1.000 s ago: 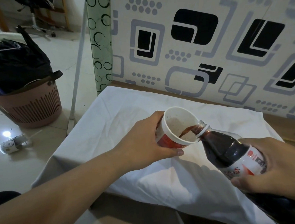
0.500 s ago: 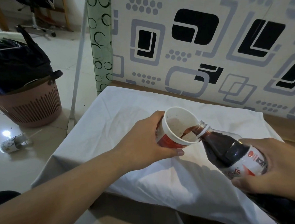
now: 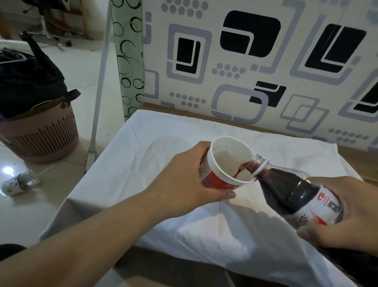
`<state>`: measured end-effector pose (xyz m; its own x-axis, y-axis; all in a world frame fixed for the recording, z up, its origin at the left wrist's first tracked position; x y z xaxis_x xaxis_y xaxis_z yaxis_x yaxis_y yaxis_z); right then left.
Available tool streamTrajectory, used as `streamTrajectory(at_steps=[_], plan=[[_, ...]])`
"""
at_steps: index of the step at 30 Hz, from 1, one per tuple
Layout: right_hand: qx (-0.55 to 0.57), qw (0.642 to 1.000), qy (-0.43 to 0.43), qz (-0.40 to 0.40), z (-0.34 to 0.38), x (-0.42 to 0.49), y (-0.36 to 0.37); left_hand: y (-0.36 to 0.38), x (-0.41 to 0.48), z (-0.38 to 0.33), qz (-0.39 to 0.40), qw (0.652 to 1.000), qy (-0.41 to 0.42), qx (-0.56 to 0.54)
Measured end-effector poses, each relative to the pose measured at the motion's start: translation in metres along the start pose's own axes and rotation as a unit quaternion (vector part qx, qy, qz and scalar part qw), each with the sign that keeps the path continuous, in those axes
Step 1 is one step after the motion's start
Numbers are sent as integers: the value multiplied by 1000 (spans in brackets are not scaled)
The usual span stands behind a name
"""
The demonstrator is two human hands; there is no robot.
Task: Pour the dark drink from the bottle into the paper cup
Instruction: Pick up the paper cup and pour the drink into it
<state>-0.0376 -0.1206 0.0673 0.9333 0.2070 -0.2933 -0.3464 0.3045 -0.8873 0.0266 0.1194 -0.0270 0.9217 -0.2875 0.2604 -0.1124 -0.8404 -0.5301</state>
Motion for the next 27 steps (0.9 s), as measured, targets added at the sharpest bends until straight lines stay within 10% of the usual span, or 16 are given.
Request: streamTrajectory(at_steps=[27], plan=[[-14, 1000, 9, -15, 0, -1, -2, 1, -1, -1, -8, 1000, 4, 12]])
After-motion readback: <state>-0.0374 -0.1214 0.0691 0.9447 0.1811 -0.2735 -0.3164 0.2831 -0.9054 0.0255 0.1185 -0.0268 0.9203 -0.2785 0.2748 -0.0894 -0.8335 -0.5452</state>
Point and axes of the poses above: each hand's wrist, its own x-axis towards the middle knuckle, its own y-axis out of the palm, z = x × y, the point moved 3 cm from there along x, towards the middle knuckle
